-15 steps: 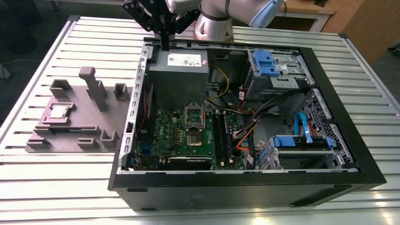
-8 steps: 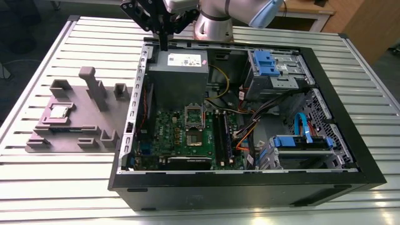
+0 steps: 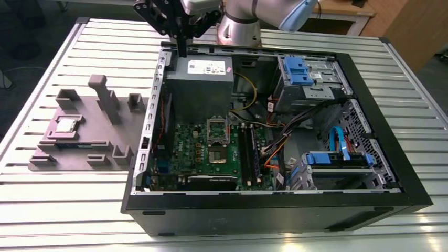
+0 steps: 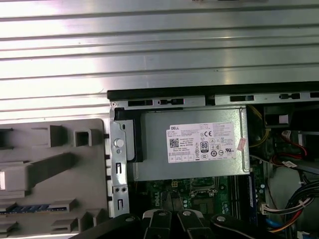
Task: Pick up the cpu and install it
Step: 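Reach for the cpu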
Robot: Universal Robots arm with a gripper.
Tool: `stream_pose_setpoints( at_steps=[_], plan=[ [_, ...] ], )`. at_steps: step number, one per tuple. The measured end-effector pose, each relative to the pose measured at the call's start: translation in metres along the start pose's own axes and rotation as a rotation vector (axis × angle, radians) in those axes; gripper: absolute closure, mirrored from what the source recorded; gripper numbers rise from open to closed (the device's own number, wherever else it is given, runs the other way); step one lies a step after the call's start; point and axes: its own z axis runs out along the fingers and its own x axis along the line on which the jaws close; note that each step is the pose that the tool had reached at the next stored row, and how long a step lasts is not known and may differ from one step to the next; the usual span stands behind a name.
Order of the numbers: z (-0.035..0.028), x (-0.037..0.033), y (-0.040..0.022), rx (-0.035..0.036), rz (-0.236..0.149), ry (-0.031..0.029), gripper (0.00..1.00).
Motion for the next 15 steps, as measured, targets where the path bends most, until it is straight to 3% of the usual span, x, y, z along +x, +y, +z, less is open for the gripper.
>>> stream_pose_setpoints(
  at_steps=[15],
  plan=[
    [0.0007,0.0056,-0.0005,0.0005,0.000,0.0064,0.90]
  ],
)
